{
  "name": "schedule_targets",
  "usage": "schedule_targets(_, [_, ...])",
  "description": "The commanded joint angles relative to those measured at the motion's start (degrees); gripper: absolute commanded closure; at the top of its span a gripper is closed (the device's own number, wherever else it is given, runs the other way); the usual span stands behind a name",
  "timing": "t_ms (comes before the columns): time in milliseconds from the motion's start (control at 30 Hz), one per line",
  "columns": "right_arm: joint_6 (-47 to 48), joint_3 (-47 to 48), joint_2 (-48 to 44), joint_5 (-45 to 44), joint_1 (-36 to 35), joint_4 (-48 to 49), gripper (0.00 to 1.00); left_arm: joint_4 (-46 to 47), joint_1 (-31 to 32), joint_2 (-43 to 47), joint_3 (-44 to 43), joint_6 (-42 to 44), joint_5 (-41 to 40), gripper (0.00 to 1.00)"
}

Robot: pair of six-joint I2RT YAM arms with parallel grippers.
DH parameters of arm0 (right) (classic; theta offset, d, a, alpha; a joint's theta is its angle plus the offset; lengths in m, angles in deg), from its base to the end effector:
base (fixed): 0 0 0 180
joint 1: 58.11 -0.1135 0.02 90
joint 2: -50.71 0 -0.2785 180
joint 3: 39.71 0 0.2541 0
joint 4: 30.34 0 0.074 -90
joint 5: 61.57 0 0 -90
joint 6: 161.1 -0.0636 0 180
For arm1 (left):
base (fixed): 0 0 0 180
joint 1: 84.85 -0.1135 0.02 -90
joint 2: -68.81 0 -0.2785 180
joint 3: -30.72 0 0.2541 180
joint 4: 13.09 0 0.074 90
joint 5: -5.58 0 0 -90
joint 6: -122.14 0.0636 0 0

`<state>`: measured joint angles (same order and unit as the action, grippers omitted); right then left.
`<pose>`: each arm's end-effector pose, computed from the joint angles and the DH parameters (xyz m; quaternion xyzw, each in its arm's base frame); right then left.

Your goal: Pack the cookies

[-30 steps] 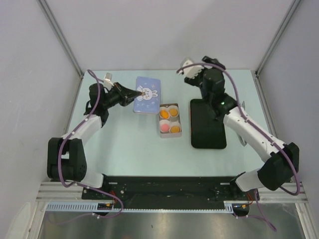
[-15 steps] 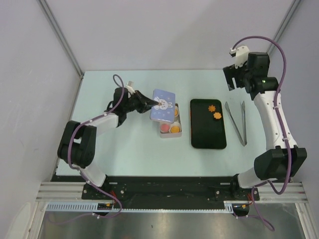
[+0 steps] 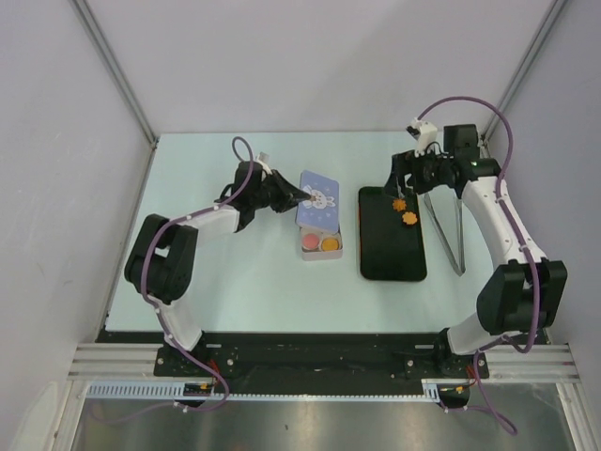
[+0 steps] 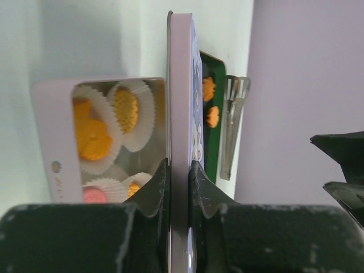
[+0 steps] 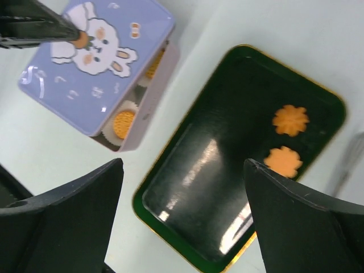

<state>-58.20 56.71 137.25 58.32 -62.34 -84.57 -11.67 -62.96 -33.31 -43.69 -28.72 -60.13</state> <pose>0.3426 0.0571 0.3448 -0.2316 0.8657 0.2087 0.3917 0.3816 -0.1815 0.2092 -0.1723 0.8199 -0.4751 0.2691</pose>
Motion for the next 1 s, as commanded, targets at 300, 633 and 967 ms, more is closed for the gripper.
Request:
schedule_targets(300, [-10.62,-3.75,10.66,7.03,-9.21,15.61,0.09,-0.75,1.4,-4.22,-2.53,1.8,-1.97,1.0])
schedule_targets(633, [-12.64,-4.01,15.85,4.74,-12.29,19.66,0.11,-1.89,1.4,-3.61,-1.66,2.41,-2.93,1.0])
schedule_targets(967, [-15.8,-4.1,21.56,3.07,-15.02,24.49,0.11,-2.76,1.4,-2.11,-0.16,3.12,-3.29,0.98])
